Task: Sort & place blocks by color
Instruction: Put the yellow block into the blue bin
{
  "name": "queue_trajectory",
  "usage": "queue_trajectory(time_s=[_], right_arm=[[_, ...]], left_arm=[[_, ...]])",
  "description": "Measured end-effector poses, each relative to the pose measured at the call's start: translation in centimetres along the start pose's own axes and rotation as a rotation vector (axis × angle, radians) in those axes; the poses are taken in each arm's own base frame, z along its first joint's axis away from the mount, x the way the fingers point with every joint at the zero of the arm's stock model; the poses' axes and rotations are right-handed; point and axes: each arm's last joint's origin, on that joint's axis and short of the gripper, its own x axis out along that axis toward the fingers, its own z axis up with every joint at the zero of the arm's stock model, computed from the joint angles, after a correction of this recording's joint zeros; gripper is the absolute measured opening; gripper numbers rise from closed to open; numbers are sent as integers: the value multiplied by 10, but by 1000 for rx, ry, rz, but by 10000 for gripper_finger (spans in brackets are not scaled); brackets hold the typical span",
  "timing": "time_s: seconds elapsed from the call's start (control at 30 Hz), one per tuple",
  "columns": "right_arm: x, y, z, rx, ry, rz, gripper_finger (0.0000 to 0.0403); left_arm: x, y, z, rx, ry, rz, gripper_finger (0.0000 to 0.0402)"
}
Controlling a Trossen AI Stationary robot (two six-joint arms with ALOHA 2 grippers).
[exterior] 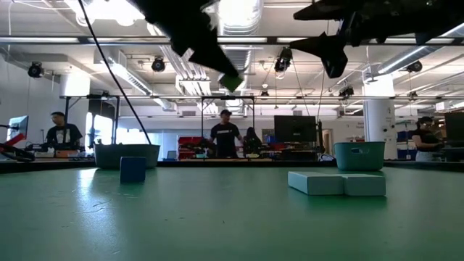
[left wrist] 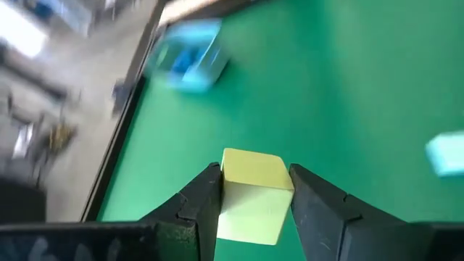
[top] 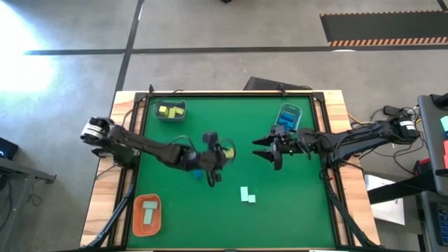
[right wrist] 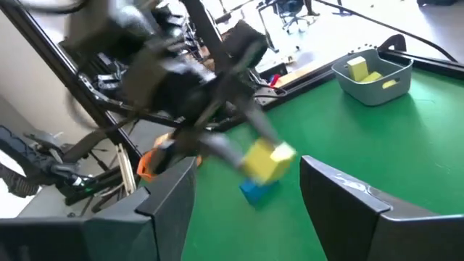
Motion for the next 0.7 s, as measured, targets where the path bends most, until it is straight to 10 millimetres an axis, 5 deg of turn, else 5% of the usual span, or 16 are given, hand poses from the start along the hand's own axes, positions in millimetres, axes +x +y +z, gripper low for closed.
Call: queue_trajectory(time_s=[0.33, 0.7], right_arm=[[-2, -1, -1, -16, 26, -12, 226], [-1, -3, -6, -21, 69, -31, 224]], left_arm=[[3, 99, -48, -93, 428, 157, 122], [-4, 209, -100, -58, 756, 10, 122]])
